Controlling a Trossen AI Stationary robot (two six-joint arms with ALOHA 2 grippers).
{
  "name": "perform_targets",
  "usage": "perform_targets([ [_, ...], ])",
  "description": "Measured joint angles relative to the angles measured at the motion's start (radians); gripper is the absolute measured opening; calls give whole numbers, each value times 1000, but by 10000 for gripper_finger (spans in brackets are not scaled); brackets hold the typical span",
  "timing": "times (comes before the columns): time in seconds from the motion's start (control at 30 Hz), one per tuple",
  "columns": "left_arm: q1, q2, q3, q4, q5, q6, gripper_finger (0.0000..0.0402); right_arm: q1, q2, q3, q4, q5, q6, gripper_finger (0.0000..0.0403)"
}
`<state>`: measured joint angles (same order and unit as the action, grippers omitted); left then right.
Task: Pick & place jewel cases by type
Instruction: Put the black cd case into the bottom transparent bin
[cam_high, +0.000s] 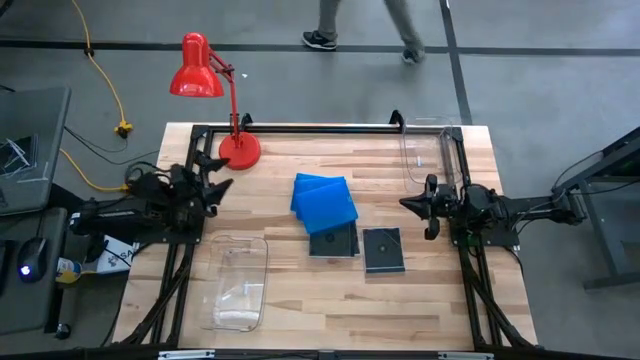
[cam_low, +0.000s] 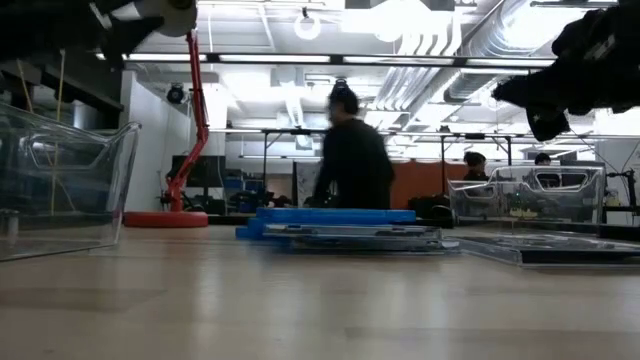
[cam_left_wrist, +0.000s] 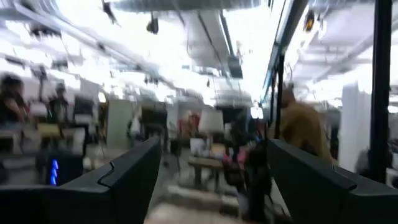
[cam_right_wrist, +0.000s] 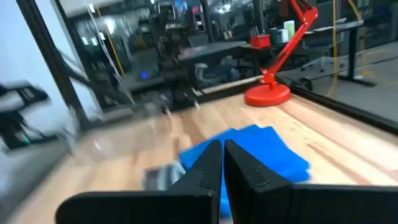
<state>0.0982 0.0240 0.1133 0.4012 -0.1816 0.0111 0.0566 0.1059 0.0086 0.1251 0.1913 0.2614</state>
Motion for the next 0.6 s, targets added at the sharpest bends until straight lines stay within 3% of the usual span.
perform_targets([
  [0.33, 0, 160, 188, -7, 56, 123, 292, 0, 0, 0, 287, 49, 176, 0],
  [0.6, 0, 353, 358, -8, 98, 116, 292, 0, 0, 90, 312, 62, 100, 1],
])
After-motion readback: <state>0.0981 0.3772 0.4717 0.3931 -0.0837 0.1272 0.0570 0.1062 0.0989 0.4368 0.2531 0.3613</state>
